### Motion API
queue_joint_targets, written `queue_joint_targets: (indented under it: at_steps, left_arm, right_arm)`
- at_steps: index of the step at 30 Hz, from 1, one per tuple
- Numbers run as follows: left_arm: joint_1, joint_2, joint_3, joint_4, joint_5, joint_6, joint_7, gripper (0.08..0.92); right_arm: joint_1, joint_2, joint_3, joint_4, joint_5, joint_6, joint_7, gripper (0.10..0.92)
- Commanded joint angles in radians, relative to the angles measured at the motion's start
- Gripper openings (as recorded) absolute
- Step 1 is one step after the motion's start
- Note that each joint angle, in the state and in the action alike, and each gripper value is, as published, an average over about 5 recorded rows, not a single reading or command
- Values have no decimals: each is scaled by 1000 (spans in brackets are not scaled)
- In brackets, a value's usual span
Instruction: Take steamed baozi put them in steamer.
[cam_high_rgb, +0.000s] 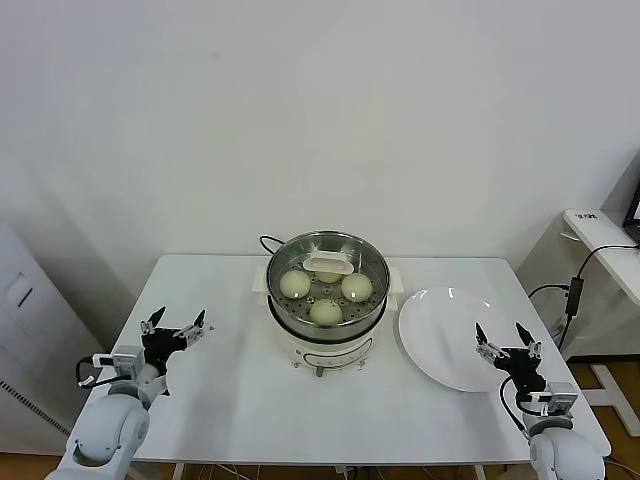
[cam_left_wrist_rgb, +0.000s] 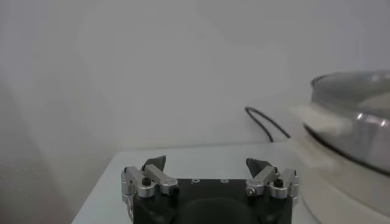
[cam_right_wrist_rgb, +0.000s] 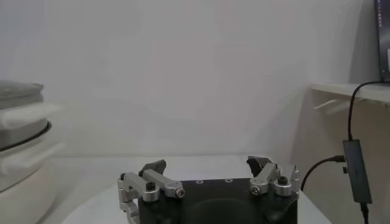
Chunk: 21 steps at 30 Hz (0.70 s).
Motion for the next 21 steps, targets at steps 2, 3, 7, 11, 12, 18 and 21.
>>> queue_joint_targets:
  at_steps: [2, 3, 7, 11, 12, 18, 21]
  left_arm:
    - [18, -8, -15, 22, 0, -3, 2, 823]
    - [19, -8, -16, 20, 0, -3, 3, 823]
    - [20, -9, -17, 15, -5, -2, 4, 823]
    - [24, -15, -21, 12, -15, 0, 1, 823]
    - [26, -15, -21, 11, -16, 0, 1, 823]
    - [32, -11, -23, 8, -16, 3, 3, 823]
    - [33, -13, -23, 3, -13, 4, 3, 823]
  right_arm:
    - [-9, 2, 12, 17, -10, -12, -11, 823]
    - [-8, 0, 12, 17, -10, -14, -10, 823]
    - [0, -3, 9, 12, -11, -18, -2, 823]
    - [4, -5, 7, 9, -11, -19, 0, 823]
    - [4, -5, 6, 9, -12, -19, -1, 823]
    - [-1, -3, 6, 8, -13, -19, -1, 823]
    - [-3, -3, 6, 7, -13, -17, -1, 823]
